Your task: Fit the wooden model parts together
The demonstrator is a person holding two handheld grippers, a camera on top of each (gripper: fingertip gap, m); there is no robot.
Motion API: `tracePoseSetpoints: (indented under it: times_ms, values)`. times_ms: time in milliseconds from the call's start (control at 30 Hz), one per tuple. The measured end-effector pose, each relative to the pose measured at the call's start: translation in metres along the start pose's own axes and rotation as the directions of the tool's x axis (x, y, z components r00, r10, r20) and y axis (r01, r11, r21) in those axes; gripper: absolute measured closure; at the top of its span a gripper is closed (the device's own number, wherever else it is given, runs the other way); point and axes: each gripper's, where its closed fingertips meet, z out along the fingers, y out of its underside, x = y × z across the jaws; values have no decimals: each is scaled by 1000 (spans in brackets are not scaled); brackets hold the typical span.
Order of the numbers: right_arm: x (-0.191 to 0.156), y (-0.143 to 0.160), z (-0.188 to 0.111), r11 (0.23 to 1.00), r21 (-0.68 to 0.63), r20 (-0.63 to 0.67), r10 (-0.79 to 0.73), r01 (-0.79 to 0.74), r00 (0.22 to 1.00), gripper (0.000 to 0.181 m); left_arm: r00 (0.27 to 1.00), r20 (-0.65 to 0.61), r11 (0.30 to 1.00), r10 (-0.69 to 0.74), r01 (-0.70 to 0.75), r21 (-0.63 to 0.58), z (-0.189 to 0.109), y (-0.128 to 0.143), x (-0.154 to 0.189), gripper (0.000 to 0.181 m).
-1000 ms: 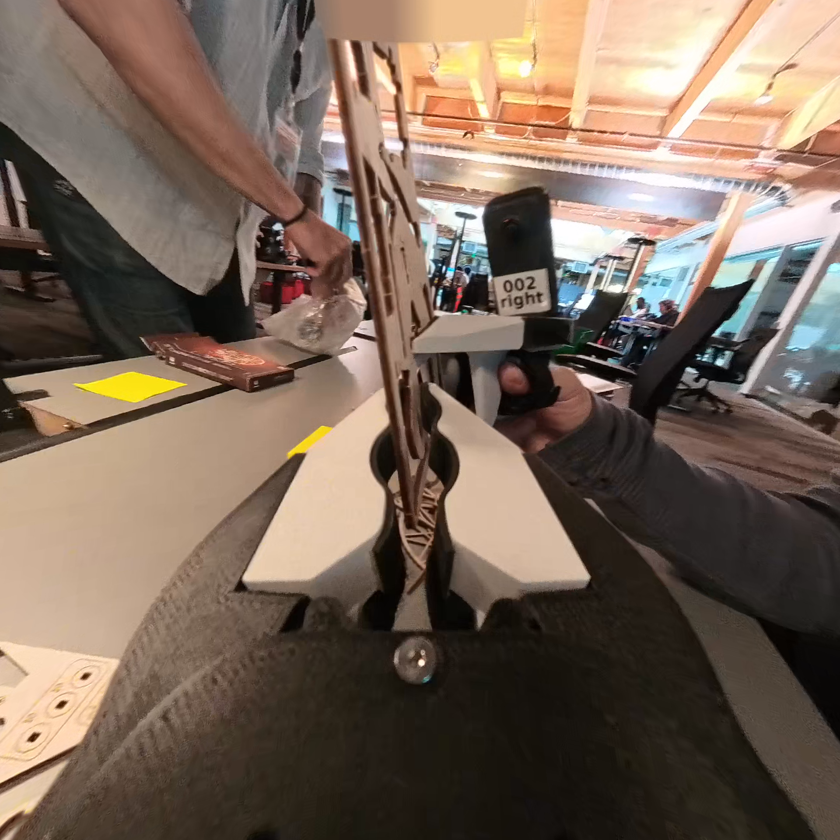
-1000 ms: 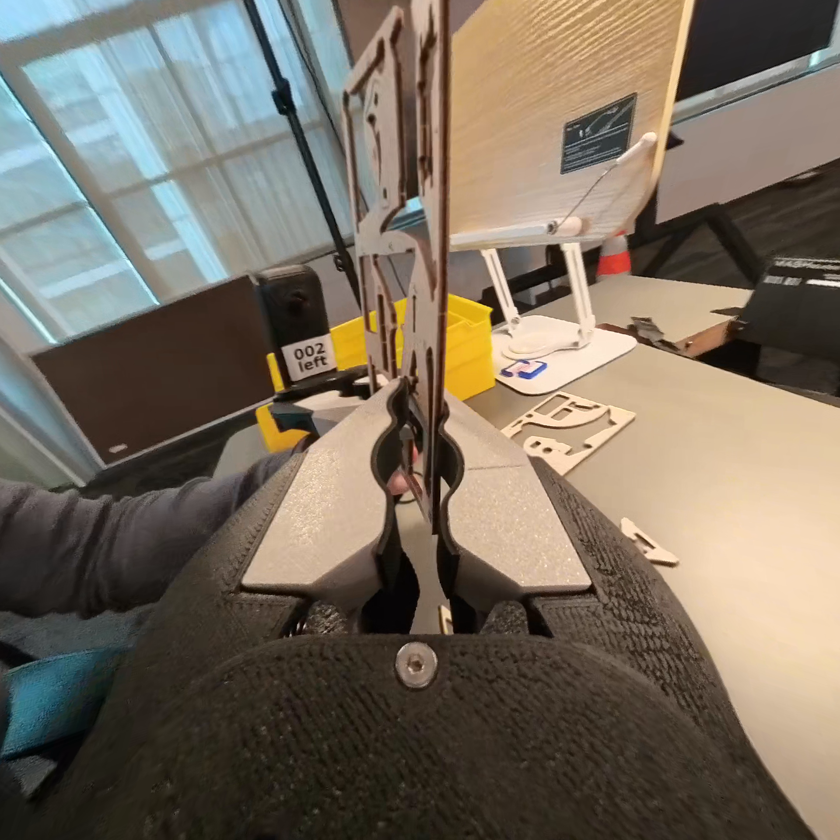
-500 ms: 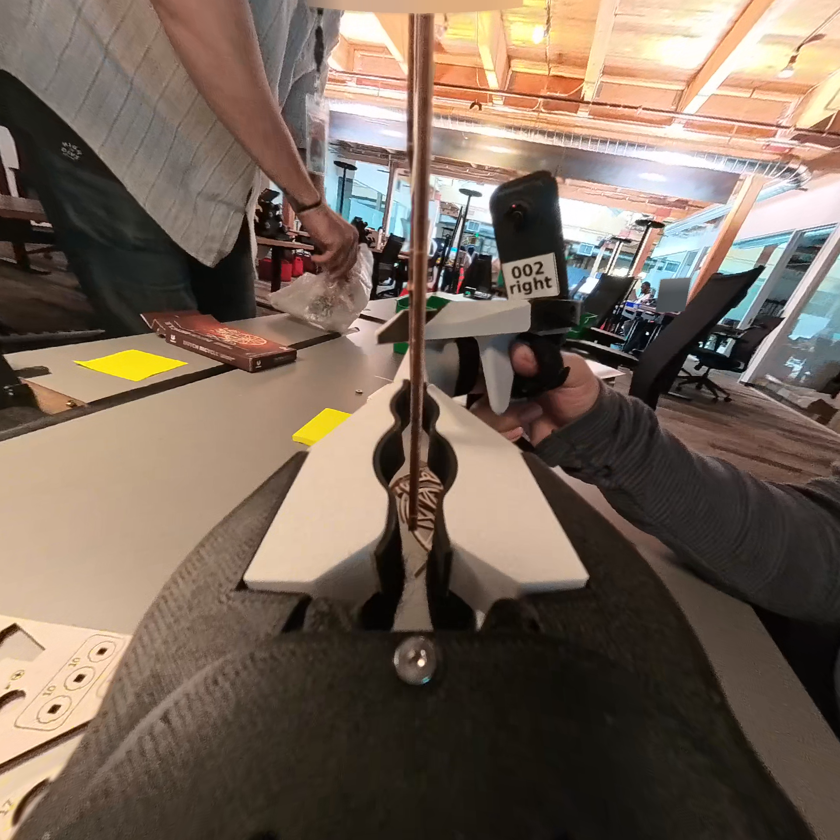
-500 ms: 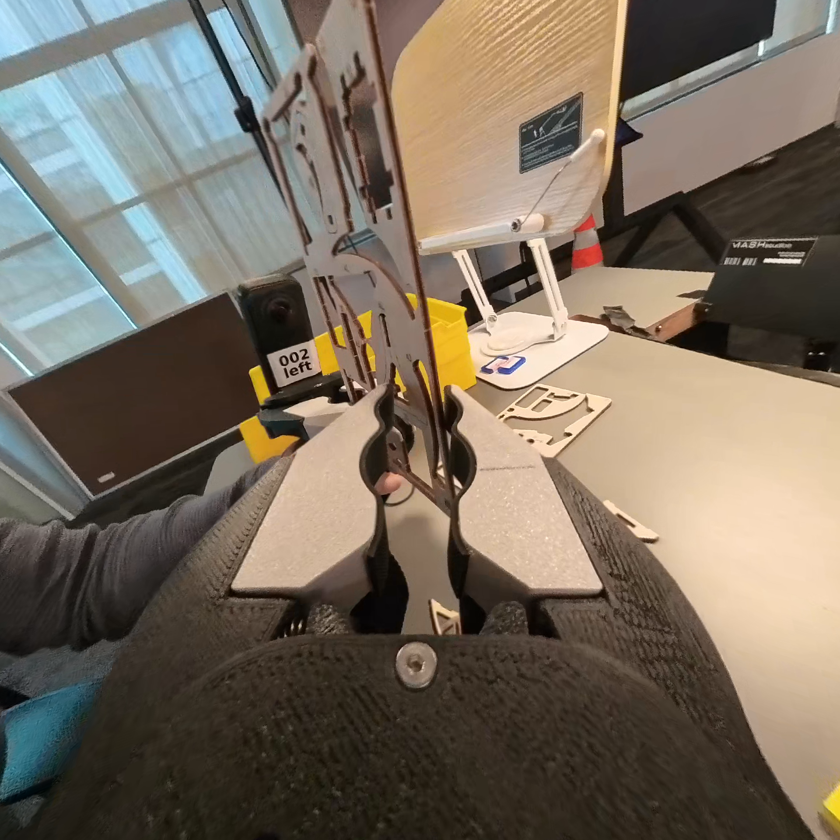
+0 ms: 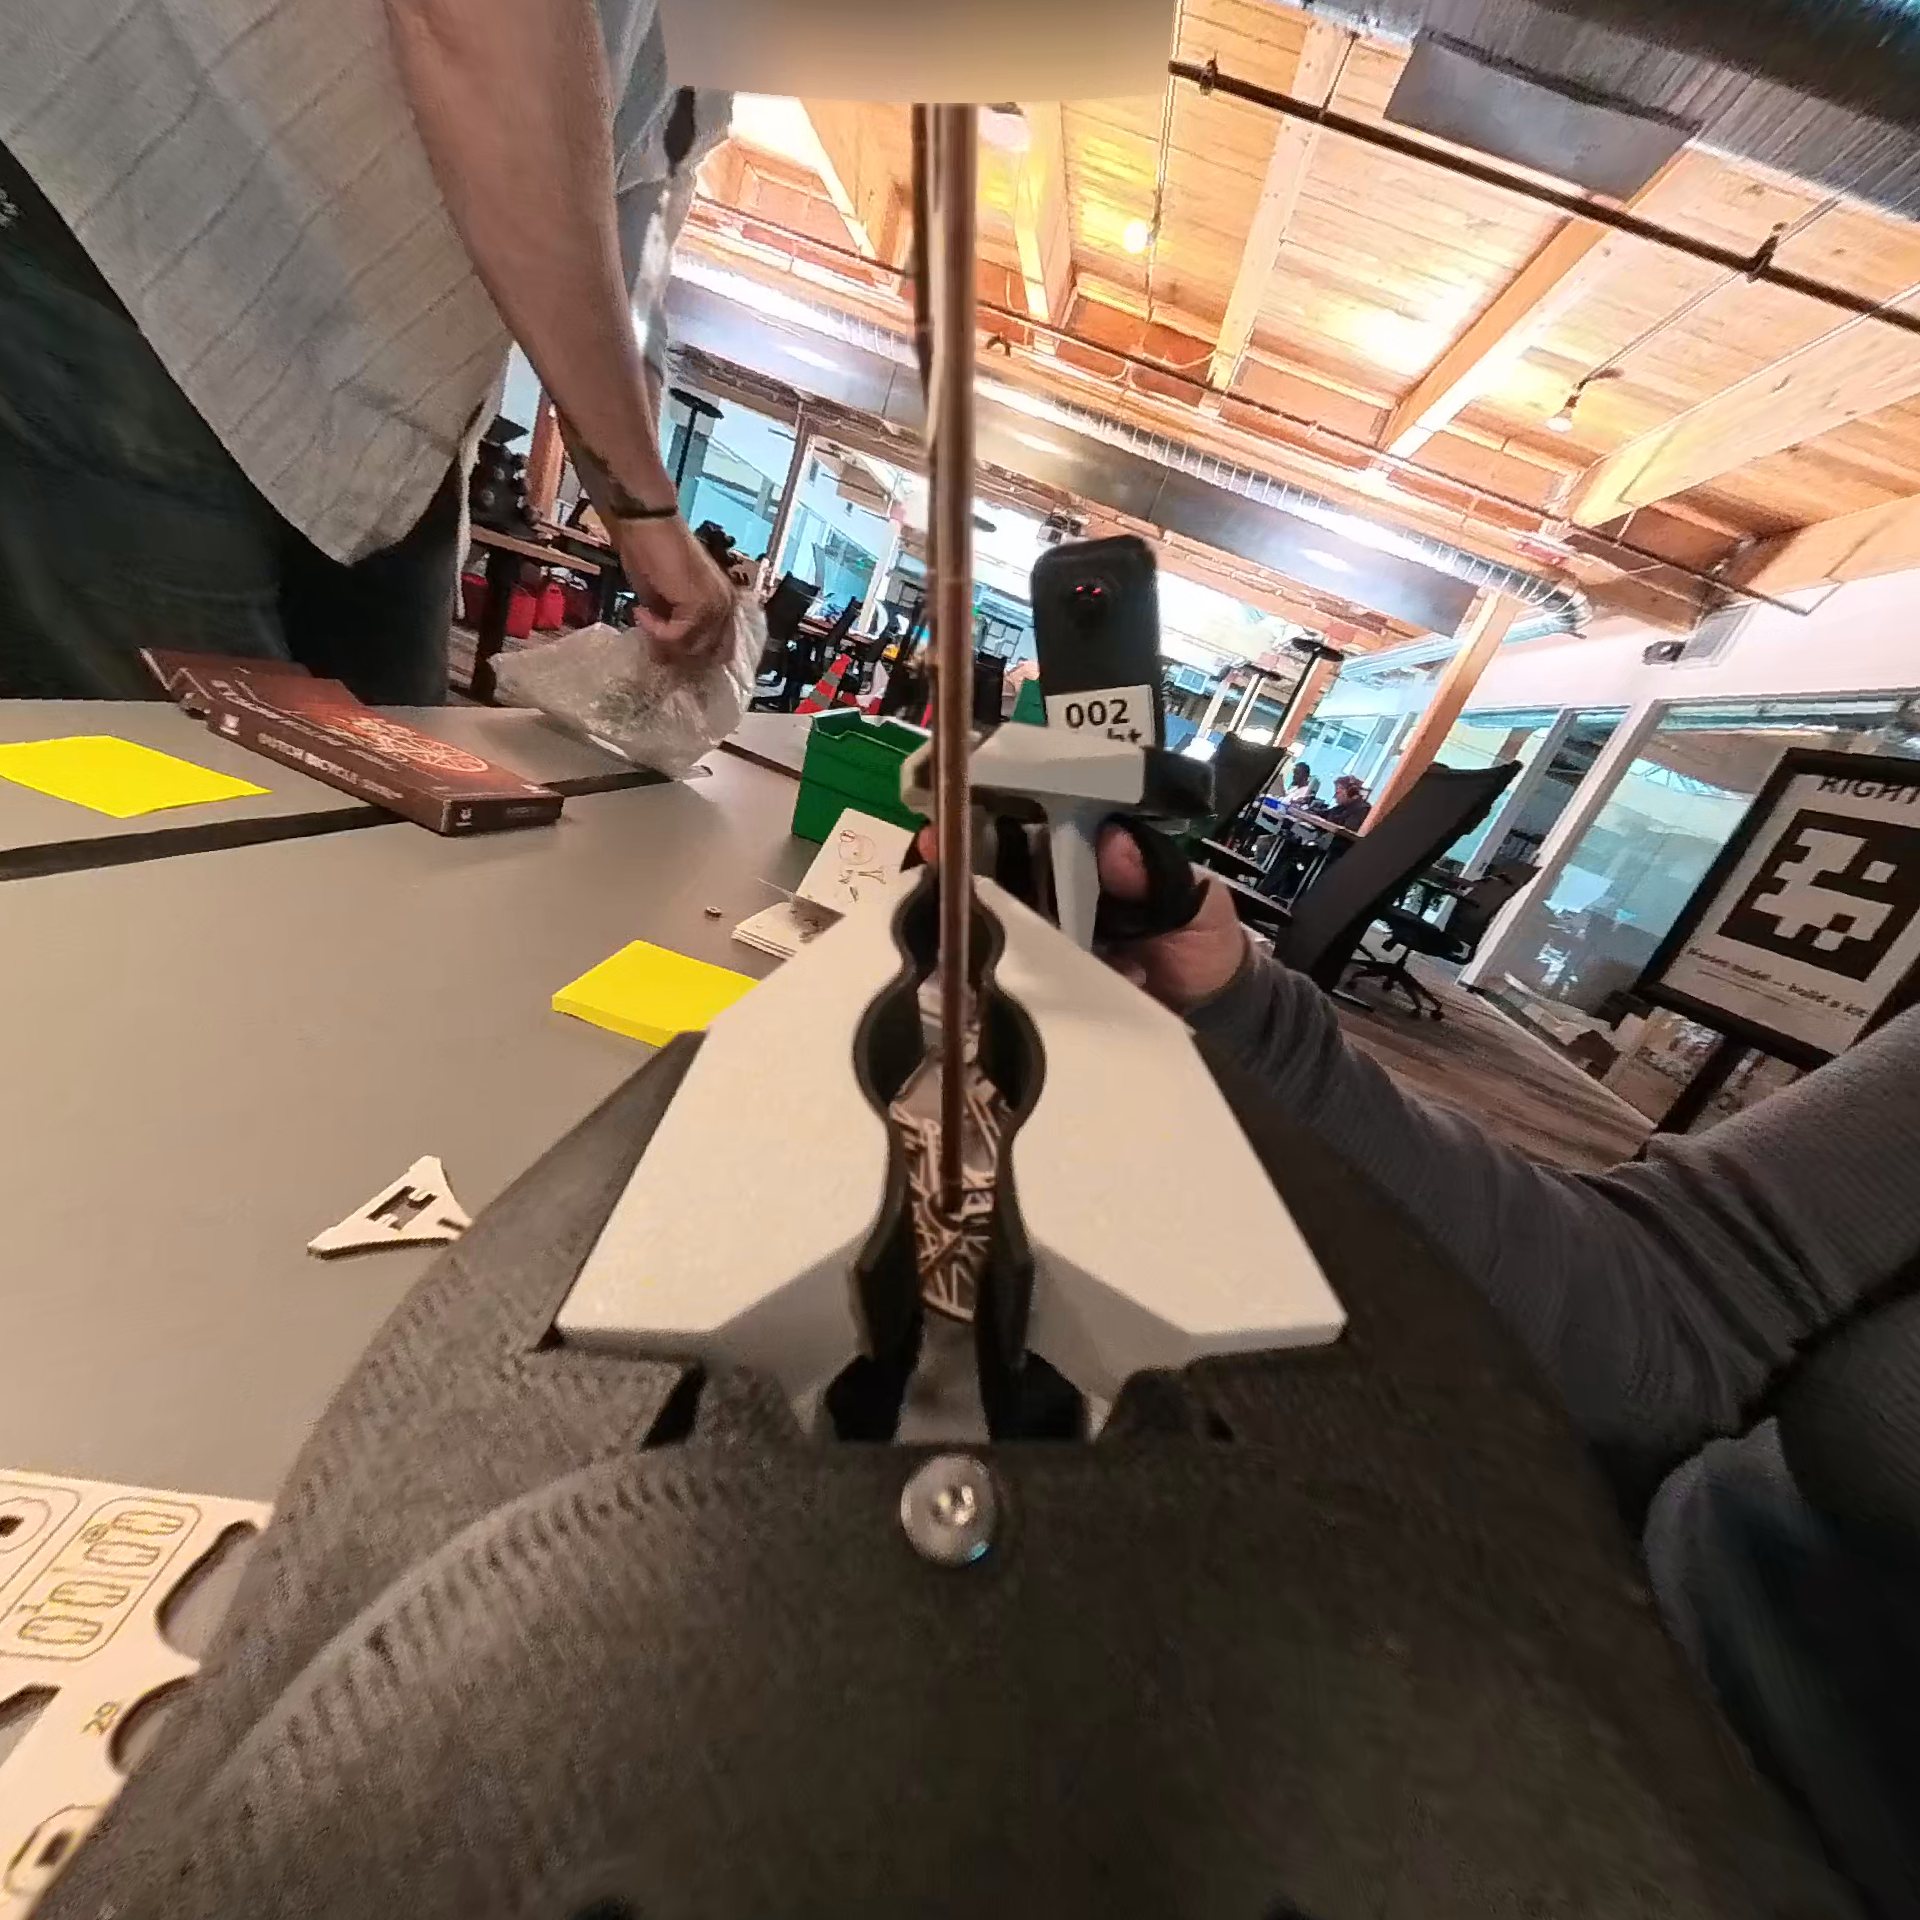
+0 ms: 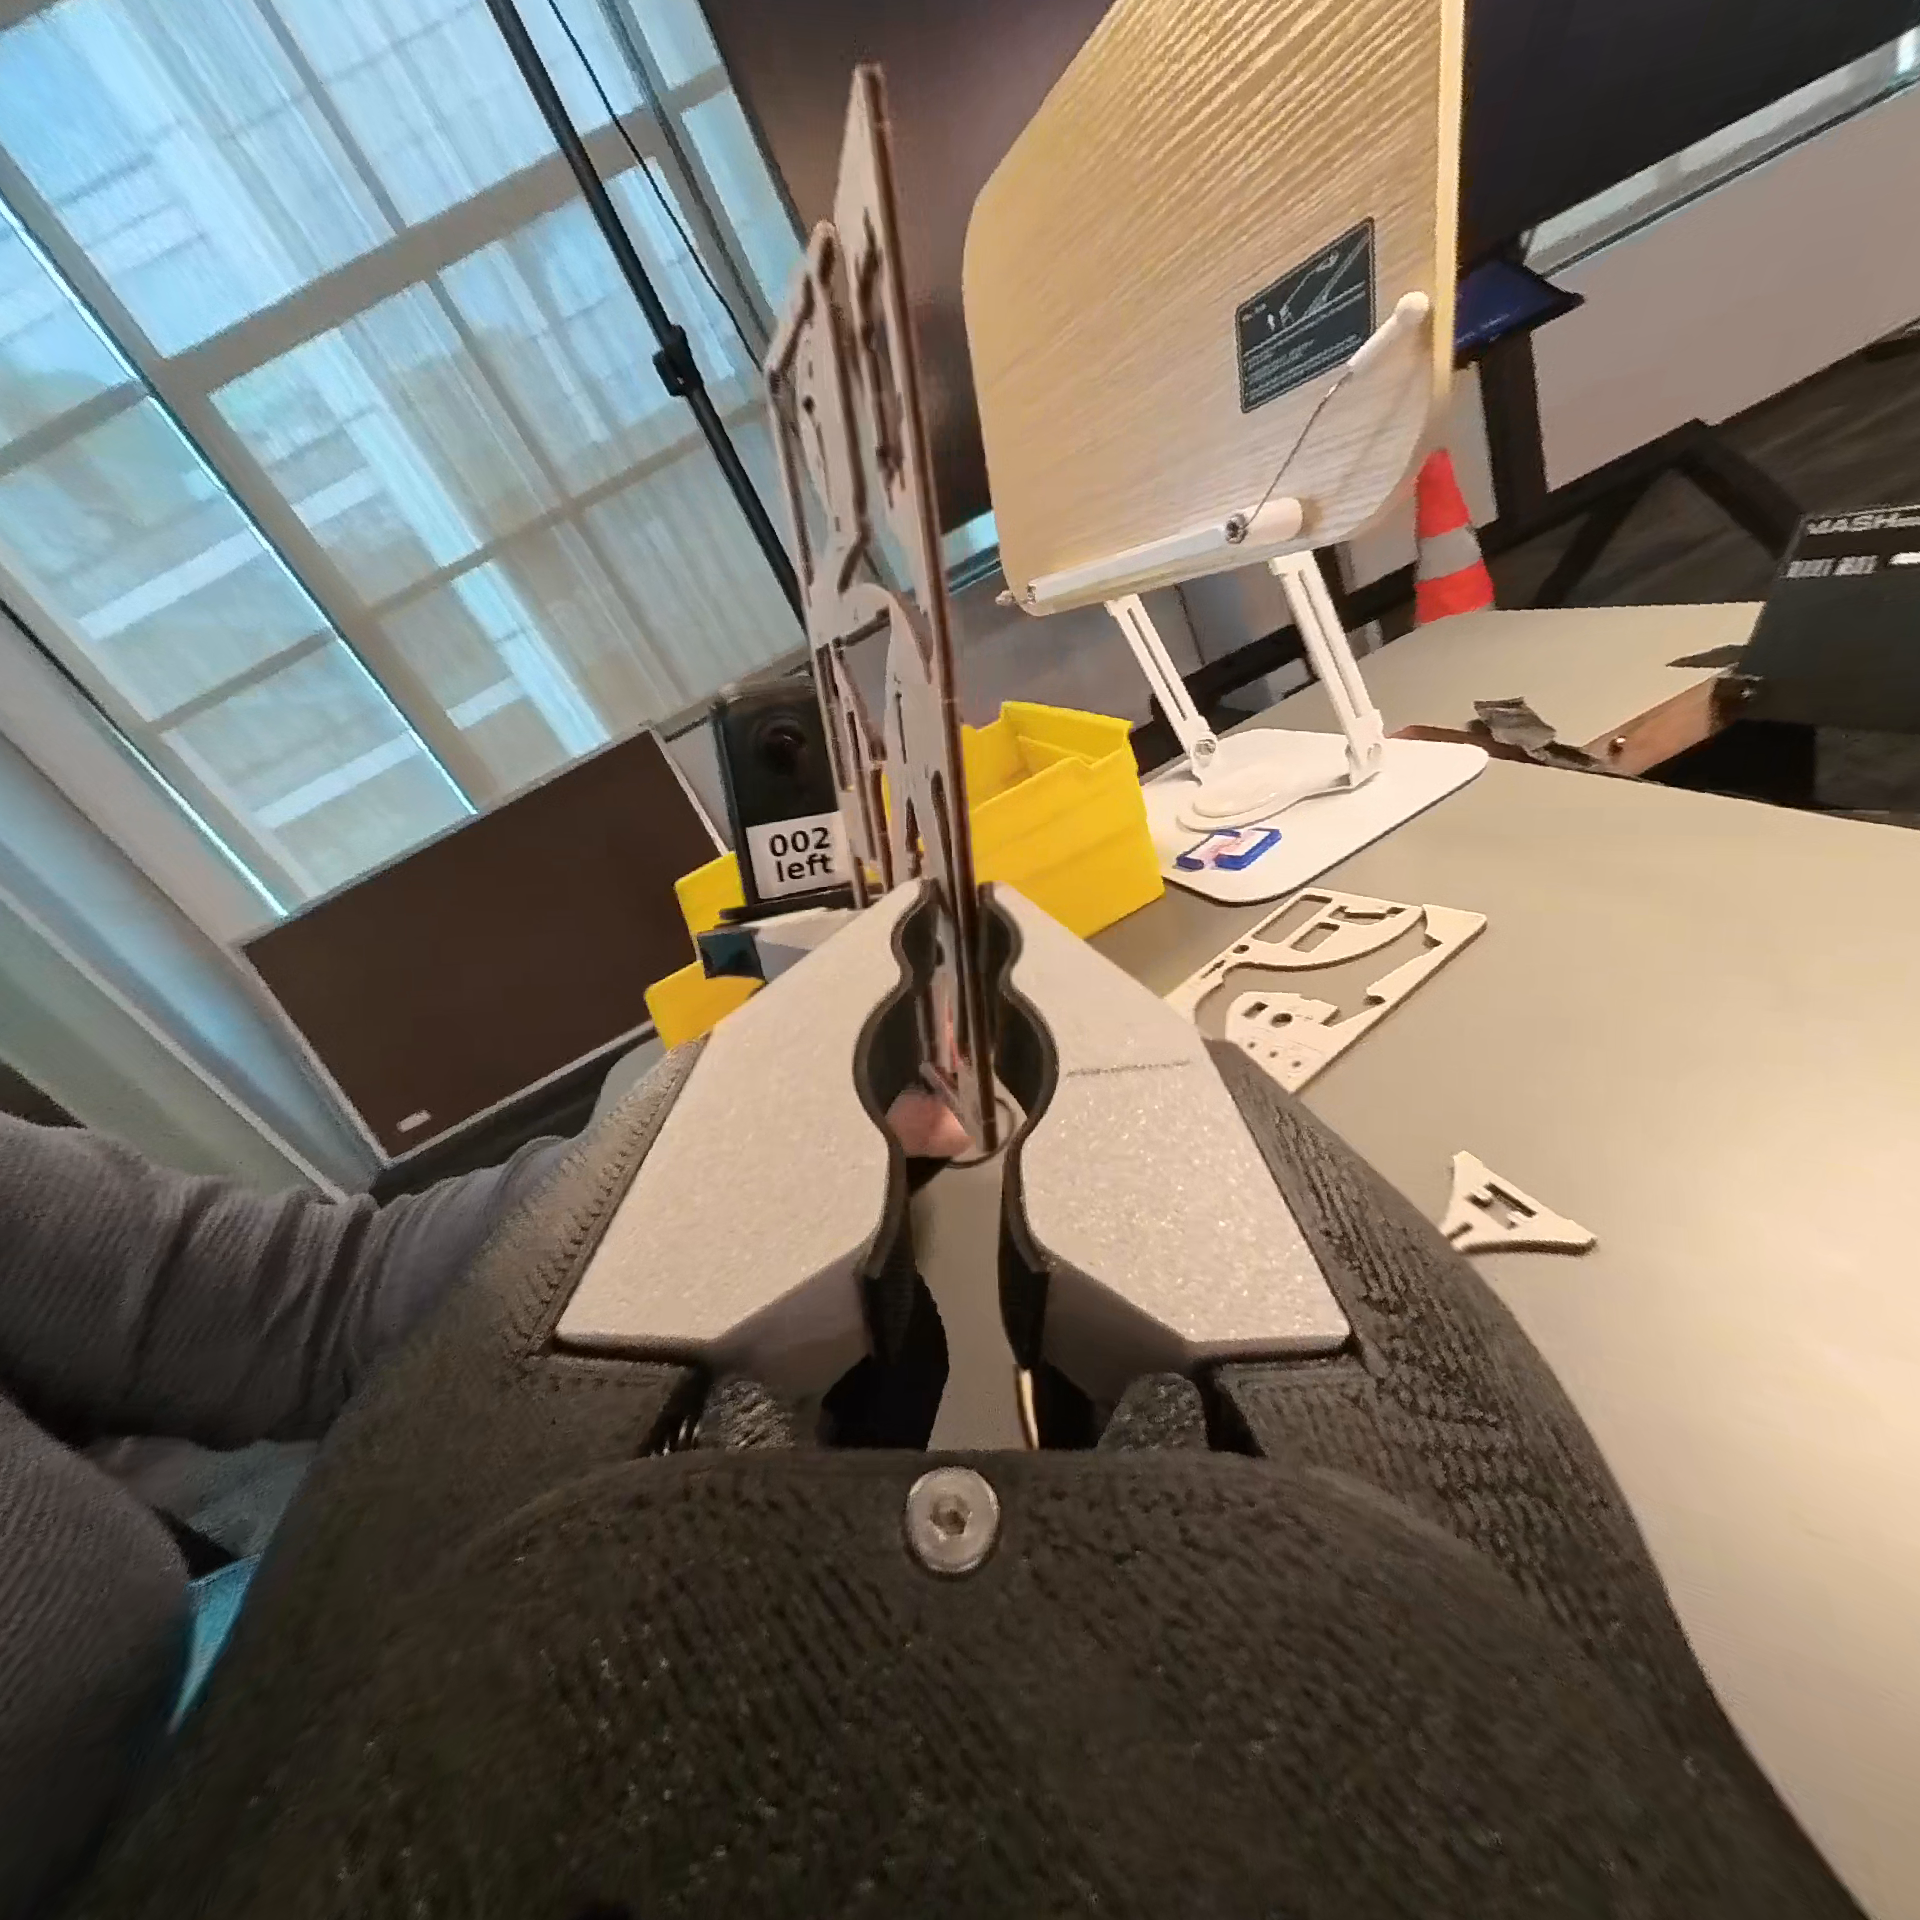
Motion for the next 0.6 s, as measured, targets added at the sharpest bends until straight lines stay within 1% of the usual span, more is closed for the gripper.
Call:
tracePoseSetpoints:
  times_ms: [67, 167, 200, 233, 267, 300, 400, 467, 533, 567, 600]
  values:
    - [-1, 1, 0, 1000, -4, 14, 14, -14, 1000, 179, 1000, -10, 1000, -16, 16, 5, 0, 0, 0, 180]
    - [5, 4, -1, 999, -42, -44, -17, 15, 999, 179, 1000, 21, 1000, 17, -17, -4, 0, 2, -3, 180]
    - [6, 5, 0, 998, -58, -70, -37, 33, 997, 178, 999, 36, 999, 41, -41, -8, 0, 2, -3, 180]
    - [12, 7, 0, 995, -82, -122, -69, 59, 990, 179, 996, 56, 997, 75, -74, -18, 0, 3, -3, 180]
    - [18, 9, 0, 990, -109, -177, -111, 93, 978, 178, 987, 100, 991, 129, -125, -50, 1, 6, -7, 179]
    - [19, 9, 0, 985, -120, -200, -145, 123, 969, 178, 977, 119, 983, 176, -169, -67, 2, 6, -7, 179]
    - [13, 4, 2, 980, -106, -196, -188, 170, 962, 176, 977, 117, 984, 175, -170, -51, -1, 1, -6, 180]
    - [8, 2, 4, 983, -74, -176, -177, 166, 968, 161, 984, 104, 989, 146, -143, -33, -1, 0, -7, 180]
    - [0, 4, 9, 990, -55, -102, -136, 131, 985, 147, 988, 91, 992, 123, -120, -37, 0, 2, -6, 180]
    - [-1, 5, 11, 993, -48, -88, -109, 105, 990, 144, 990, 77, 993, 116, -113, -41, 1, 3, -4, 180]
    - [0, 6, 12, 995, -46, -89, -92, 88, 992, 148, 992, 64, 993, 109, -106, -46, 2, 4, -2, 180]
